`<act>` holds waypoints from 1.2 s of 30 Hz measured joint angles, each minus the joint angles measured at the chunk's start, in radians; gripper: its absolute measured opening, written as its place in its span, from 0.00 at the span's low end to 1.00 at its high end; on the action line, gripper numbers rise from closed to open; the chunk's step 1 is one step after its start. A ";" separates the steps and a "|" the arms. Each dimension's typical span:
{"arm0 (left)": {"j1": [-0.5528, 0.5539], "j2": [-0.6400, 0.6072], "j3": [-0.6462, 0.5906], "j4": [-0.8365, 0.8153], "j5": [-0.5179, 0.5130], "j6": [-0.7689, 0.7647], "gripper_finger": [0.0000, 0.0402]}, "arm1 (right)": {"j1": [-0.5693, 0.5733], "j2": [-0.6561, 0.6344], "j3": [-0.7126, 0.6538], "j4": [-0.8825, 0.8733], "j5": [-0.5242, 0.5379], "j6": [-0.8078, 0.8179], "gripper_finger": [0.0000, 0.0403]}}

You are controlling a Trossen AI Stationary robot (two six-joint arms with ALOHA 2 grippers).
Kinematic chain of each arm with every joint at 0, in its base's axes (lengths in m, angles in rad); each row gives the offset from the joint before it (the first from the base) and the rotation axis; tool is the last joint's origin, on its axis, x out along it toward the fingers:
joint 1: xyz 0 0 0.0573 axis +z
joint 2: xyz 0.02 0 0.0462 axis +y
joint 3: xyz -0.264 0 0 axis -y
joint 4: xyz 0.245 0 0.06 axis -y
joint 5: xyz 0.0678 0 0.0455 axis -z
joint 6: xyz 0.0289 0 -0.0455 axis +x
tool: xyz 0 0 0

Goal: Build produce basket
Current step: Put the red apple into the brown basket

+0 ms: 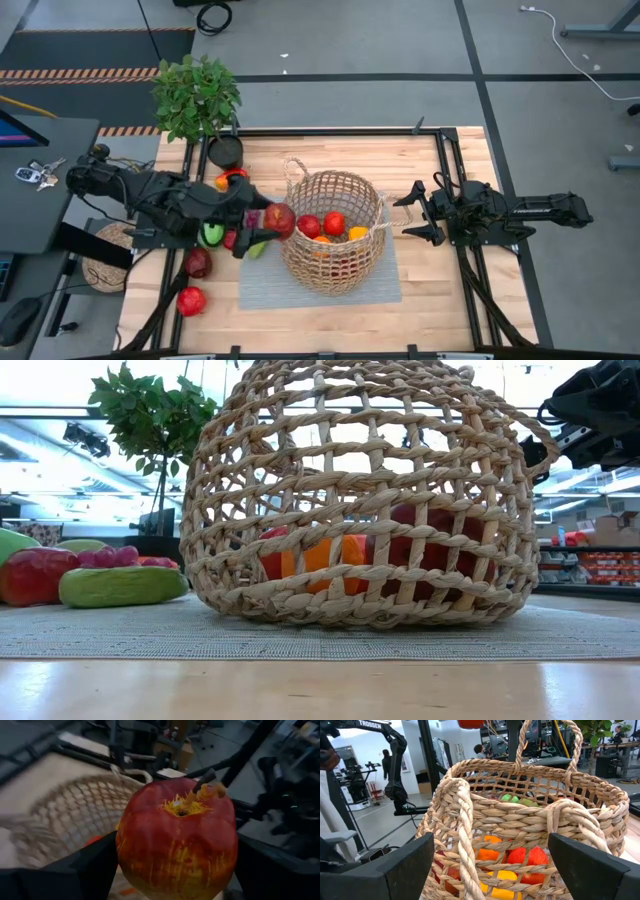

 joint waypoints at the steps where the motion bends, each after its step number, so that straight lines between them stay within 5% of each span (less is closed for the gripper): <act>1: 0.009 0.000 0.000 0.000 -0.009 0.032 0.85 | 0.000 0.000 0.000 0.000 0.000 0.000 0.98; 10: 0.041 -0.005 0.028 -0.006 -0.166 0.499 0.85 | 0.000 0.000 0.000 0.000 0.000 0.000 0.98; 17: 0.041 -0.005 0.034 -0.016 -0.289 1.072 0.85 | 0.000 0.000 0.000 0.000 0.000 0.000 0.98; 26: 0.041 -0.004 0.034 -0.016 -0.349 1.657 0.85 | 0.000 0.000 0.000 0.000 0.000 0.000 0.98; 36: 0.041 -0.004 0.034 -0.015 -0.365 2.145 0.87 | 0.000 0.000 0.000 0.000 0.000 0.000 0.98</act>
